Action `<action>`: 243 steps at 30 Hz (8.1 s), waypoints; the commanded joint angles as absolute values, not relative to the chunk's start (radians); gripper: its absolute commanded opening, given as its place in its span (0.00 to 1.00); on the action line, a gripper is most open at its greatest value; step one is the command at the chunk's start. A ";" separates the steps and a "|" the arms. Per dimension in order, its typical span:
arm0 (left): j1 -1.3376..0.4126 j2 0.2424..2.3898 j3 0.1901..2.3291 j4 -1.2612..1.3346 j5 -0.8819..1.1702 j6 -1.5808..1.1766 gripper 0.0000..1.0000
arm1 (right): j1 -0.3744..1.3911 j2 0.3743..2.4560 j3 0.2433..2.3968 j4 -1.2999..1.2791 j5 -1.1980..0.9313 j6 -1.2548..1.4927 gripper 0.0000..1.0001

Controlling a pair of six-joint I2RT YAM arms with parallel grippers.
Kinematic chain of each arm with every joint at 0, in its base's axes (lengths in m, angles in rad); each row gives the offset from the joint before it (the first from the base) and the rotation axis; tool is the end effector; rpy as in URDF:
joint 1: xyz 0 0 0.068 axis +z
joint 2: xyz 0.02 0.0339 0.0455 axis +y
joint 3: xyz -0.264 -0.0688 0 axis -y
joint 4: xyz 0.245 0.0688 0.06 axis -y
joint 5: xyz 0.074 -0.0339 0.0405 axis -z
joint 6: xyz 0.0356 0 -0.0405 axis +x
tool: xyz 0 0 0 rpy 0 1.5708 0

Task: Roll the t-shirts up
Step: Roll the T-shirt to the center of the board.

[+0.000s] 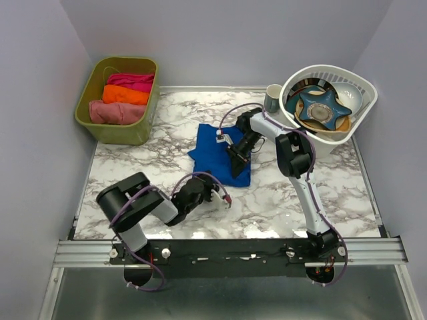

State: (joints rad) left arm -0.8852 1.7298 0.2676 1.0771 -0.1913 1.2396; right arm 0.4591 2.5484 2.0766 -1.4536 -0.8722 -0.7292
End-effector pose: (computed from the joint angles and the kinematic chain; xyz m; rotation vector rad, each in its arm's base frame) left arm 0.1629 -0.1884 0.0962 1.6571 1.0690 0.4195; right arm 0.3920 0.2242 0.1123 1.2921 -2.3054 -1.2797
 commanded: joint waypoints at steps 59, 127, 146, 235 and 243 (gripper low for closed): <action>-0.698 1.335 0.687 -0.117 0.414 0.605 0.00 | 0.695 1.460 0.749 -0.164 -0.485 -1.055 0.19; -0.322 1.456 1.085 -0.855 0.566 0.979 0.49 | 0.434 2.554 1.841 -1.526 -0.700 -0.810 0.03; -1.028 0.870 0.138 0.439 -0.024 0.986 0.78 | 0.471 2.592 1.850 -1.523 -0.623 -0.759 0.08; -0.672 1.541 1.052 -0.954 0.739 0.824 0.00 | 0.688 1.314 0.684 -0.463 -0.527 -0.676 0.07; -0.608 1.729 1.236 -1.063 0.819 0.830 0.00 | 0.506 1.549 0.851 -0.796 -0.827 -0.880 0.08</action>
State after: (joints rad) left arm -0.6403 1.6890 1.1667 -0.9237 0.6994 0.8181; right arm 0.5652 1.4040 0.7956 -0.4431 -0.7395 -0.7712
